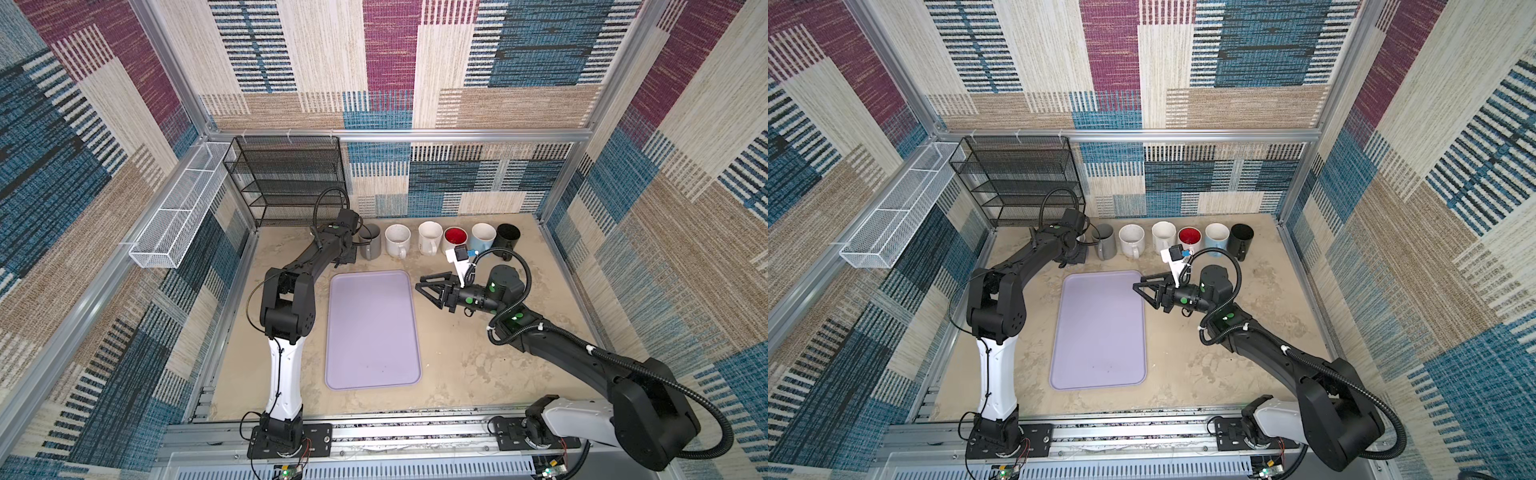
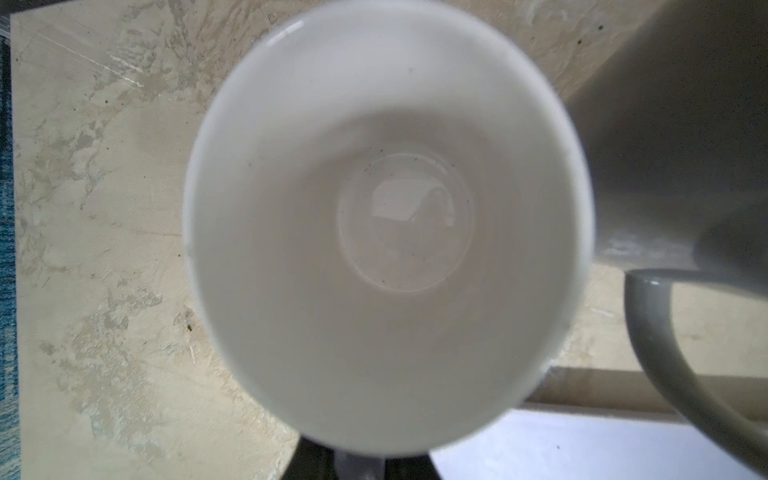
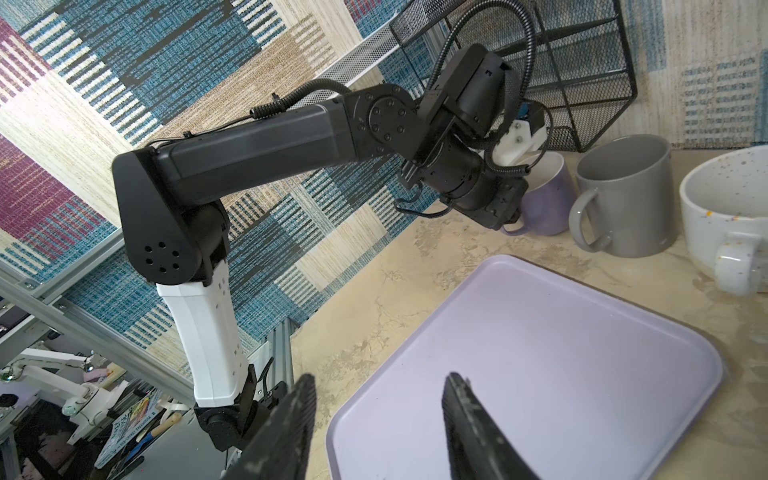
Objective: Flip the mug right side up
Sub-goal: 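Lower the lavender mug upright beside the grey mug with the left gripper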
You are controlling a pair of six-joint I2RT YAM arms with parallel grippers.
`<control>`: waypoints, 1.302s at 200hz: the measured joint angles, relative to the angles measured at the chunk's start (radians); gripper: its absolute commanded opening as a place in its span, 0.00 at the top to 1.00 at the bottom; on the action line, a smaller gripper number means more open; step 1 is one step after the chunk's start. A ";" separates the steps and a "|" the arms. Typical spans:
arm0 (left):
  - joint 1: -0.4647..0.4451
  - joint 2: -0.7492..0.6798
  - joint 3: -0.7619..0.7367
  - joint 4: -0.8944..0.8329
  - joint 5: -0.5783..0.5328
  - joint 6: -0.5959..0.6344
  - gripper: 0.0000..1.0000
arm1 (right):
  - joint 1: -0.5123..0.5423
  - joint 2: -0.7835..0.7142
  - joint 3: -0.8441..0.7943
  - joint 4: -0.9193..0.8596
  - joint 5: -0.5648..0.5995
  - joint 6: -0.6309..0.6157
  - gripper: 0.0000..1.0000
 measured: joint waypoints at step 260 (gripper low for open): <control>0.000 0.092 0.099 -0.039 -0.046 0.018 1.00 | 0.000 -0.017 -0.018 -0.005 0.007 0.003 0.47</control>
